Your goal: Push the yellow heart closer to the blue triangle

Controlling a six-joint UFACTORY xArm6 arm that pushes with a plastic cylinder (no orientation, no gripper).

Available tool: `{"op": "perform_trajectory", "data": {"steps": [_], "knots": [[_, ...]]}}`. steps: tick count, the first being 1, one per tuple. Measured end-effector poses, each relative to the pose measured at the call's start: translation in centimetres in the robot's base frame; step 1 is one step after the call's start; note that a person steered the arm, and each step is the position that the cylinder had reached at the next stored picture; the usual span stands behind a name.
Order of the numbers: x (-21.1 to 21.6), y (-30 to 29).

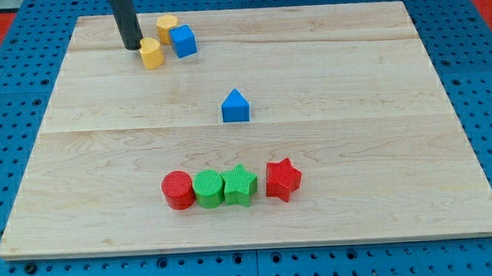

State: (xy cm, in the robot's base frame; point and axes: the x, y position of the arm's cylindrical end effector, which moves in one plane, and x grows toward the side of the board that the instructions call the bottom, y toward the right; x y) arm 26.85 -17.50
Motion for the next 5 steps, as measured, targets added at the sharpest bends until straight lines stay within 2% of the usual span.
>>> {"op": "perform_trajectory", "data": {"steps": [3,5], "knots": [[0.1,1.6],[3.0,2.3]]}}
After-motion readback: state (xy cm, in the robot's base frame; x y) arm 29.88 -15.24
